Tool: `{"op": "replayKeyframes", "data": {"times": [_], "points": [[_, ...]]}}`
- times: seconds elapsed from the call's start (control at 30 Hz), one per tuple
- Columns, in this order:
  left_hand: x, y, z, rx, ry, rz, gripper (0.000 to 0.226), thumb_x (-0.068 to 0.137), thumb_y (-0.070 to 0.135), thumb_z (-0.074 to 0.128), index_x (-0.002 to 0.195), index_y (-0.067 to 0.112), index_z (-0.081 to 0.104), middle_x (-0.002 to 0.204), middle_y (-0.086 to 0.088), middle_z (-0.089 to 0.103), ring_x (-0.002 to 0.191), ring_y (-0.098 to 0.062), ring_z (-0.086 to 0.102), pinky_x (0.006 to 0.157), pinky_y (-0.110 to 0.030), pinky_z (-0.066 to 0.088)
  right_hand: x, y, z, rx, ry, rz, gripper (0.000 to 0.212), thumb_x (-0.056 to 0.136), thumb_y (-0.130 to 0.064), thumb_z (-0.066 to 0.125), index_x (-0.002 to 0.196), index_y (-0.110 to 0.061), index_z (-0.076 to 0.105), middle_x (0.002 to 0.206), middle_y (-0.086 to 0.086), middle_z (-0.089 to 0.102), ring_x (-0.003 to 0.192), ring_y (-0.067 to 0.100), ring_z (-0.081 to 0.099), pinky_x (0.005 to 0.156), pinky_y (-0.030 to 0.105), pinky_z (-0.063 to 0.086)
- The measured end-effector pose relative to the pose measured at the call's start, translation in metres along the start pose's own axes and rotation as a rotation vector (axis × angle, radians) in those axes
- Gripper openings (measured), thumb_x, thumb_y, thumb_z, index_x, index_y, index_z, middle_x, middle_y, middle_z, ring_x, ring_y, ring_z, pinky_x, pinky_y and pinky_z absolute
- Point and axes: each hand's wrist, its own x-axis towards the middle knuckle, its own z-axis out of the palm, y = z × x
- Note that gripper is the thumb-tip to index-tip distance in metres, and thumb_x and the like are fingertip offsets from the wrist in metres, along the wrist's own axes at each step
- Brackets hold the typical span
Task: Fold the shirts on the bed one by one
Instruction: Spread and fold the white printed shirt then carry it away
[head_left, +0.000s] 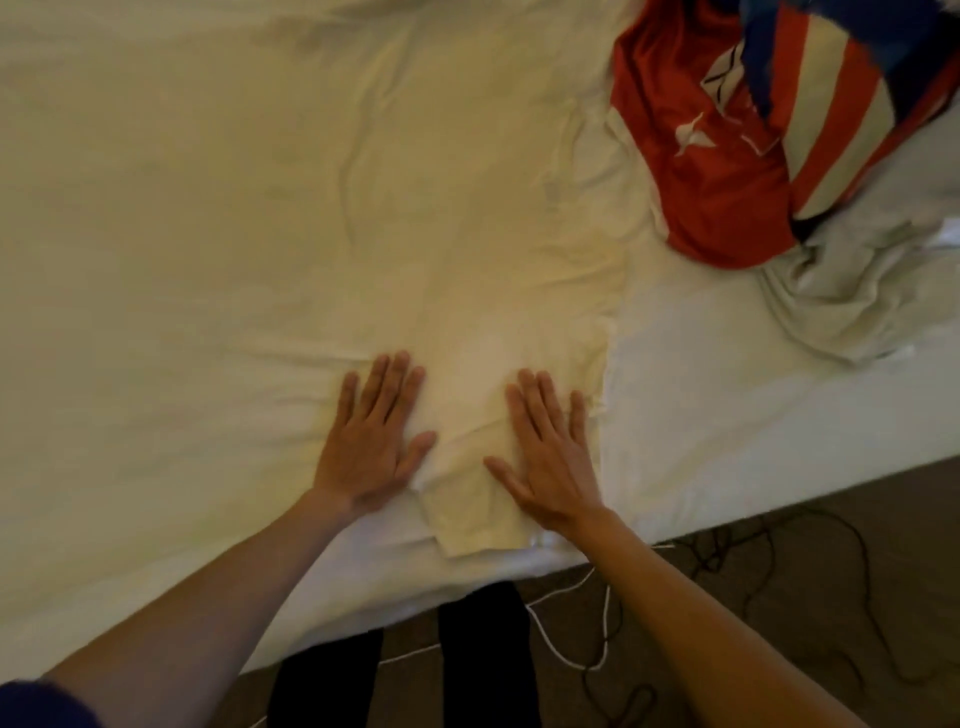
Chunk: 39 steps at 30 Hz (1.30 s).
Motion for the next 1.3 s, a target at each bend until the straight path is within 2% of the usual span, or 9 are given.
{"op": "replayKeyframes", "data": {"times": [0.23,0.37,0.43,0.57,0.73,0.83,0.93,1.1,1.3], "points": [[-0.079,-0.018,-0.001,-0.034,-0.032,0.097,0.079,0.09,0.042,0.041,0.159,0.014,0.015,0.167,-0.006,0.007,0.154,-0.027,0.009,0.123,-0.05,0.011,-0.063,0.001,0.009,-0.024,-0.057,-0.24,0.107,0.073,-0.07,0.06,0.156,-0.012,0.026,0.165,0.011,0.01,0.152,0.032,0.009,0.117,0.065,0.011],[-0.079,-0.018,-0.01,-0.057,0.048,0.019,0.058,0.099,0.027,0.03,0.153,0.006,0.034,0.161,-0.009,0.027,0.15,-0.027,0.025,0.118,-0.052,0.028,-0.057,0.01,-0.003,0.045,0.079,-0.248,0.068,0.07,-0.022,0.07,0.136,-0.014,0.058,0.154,0.007,0.042,0.142,0.028,0.039,0.113,0.05,0.032],[-0.073,-0.02,-0.018,-0.079,0.119,0.024,0.057,0.106,0.032,0.018,0.145,0.003,0.047,0.153,-0.012,0.043,0.143,-0.031,0.039,0.114,-0.052,0.036,-0.046,0.012,-0.021,0.114,0.163,-0.168,0.049,0.061,-0.003,0.074,0.109,-0.013,0.074,0.127,0.006,0.067,0.118,0.03,0.063,0.09,0.043,0.053],[-0.054,-0.034,-0.05,-0.113,0.325,0.052,0.045,0.1,0.029,0.038,0.107,0.004,0.074,0.108,-0.011,0.074,0.1,-0.03,0.071,0.097,-0.048,0.052,0.011,0.011,-0.097,0.072,0.002,0.226,0.015,0.066,-0.027,0.061,0.076,-0.022,0.071,0.076,0.001,0.07,0.075,0.032,0.067,0.062,0.03,0.041],[-0.004,-0.059,-0.108,-0.177,0.285,-0.185,0.039,0.078,0.043,0.042,0.072,0.015,0.068,0.06,-0.015,0.066,0.057,-0.04,0.065,0.051,-0.036,0.048,0.143,0.009,-0.206,0.036,-0.297,0.205,0.018,0.076,-0.037,0.07,0.083,-0.022,0.074,0.085,0.0,0.07,0.088,0.024,0.064,0.071,0.033,0.051],[0.039,-0.077,-0.125,-0.225,0.265,-0.342,0.031,0.079,0.046,0.048,0.064,0.019,0.051,0.068,-0.016,0.067,0.067,-0.042,0.064,0.057,-0.038,0.045,0.206,-0.005,-0.233,0.099,-0.068,0.117,0.031,0.075,-0.036,0.071,0.105,-0.028,0.074,0.107,0.001,0.072,0.106,0.024,0.063,0.09,0.041,0.05],[0.068,-0.091,-0.123,-0.297,0.138,-0.475,0.015,0.088,0.037,0.061,0.09,0.022,0.063,0.096,-0.011,0.071,0.089,-0.038,0.064,0.07,-0.039,0.049,0.221,-0.005,-0.218,0.114,0.075,0.208,0.071,0.08,-0.042,0.07,0.145,-0.033,0.042,0.146,-0.002,0.046,0.133,0.024,0.041,0.107,0.048,0.035],[0.085,-0.093,-0.107,-0.312,0.088,-0.503,0.016,0.094,0.028,0.059,0.104,0.019,0.066,0.106,-0.011,0.07,0.097,-0.035,0.064,0.073,-0.039,0.048,0.167,0.029,-0.146,0.206,0.03,0.576,0.058,0.089,-0.033,0.061,0.142,-0.019,0.043,0.143,0.005,0.046,0.133,0.028,0.039,0.103,0.045,0.037],[0.088,-0.095,-0.091,-0.256,0.165,-0.502,0.013,0.099,0.025,0.051,0.104,0.021,0.062,0.104,-0.01,0.068,0.094,-0.036,0.063,0.065,-0.036,0.039,0.147,0.047,-0.111,0.192,0.186,0.608,0.041,0.095,-0.031,0.052,0.134,-0.02,0.053,0.131,0.002,0.057,0.121,0.027,0.046,0.095,0.044,0.036]]}}
